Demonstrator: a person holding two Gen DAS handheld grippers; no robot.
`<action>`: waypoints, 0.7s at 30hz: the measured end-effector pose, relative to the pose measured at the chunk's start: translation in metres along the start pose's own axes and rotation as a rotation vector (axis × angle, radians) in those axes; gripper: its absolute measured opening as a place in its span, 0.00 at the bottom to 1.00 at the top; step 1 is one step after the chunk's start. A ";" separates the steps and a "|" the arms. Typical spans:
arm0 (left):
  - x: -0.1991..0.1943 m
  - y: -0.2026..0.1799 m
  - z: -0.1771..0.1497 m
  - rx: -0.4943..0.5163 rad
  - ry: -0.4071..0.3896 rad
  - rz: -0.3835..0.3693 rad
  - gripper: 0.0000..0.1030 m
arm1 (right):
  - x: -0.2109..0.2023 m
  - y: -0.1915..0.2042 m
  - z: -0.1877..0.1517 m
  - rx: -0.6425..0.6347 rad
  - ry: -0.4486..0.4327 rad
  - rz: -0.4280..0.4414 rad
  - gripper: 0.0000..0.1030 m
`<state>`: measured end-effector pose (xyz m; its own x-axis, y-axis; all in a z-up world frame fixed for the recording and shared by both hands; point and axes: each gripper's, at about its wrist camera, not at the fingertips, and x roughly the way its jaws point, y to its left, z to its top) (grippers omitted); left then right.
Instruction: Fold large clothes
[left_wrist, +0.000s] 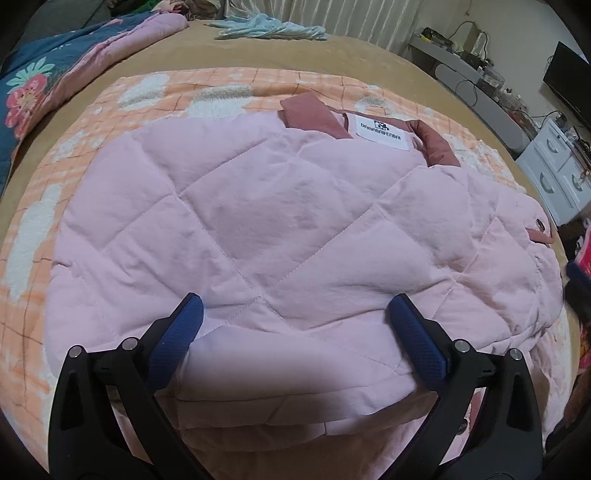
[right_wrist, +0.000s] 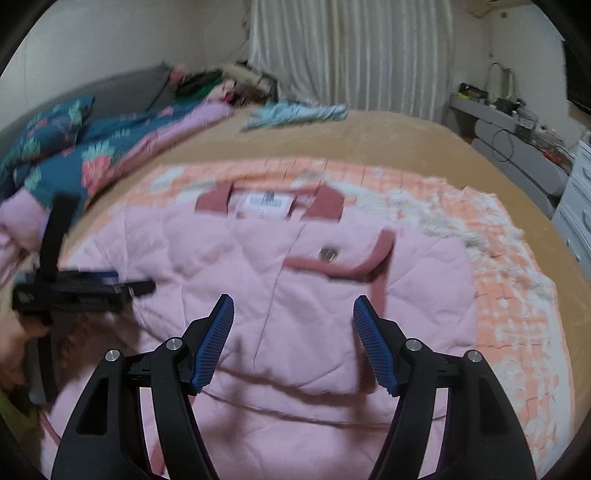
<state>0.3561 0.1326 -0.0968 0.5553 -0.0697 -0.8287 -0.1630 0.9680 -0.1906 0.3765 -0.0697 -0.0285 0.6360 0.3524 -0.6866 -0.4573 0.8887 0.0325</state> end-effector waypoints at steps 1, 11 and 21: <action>-0.001 0.000 0.000 0.001 -0.003 0.000 0.92 | 0.009 0.002 -0.003 -0.007 0.042 -0.006 0.64; -0.018 -0.010 -0.004 0.033 -0.028 0.032 0.92 | 0.051 -0.023 -0.025 0.136 0.169 0.047 0.67; -0.048 -0.017 -0.011 0.041 -0.048 0.036 0.92 | 0.034 -0.019 -0.017 0.162 0.168 0.062 0.79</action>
<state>0.3237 0.1171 -0.0596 0.5882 -0.0236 -0.8083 -0.1510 0.9788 -0.1384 0.3962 -0.0792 -0.0649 0.4911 0.3663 -0.7903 -0.3780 0.9070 0.1855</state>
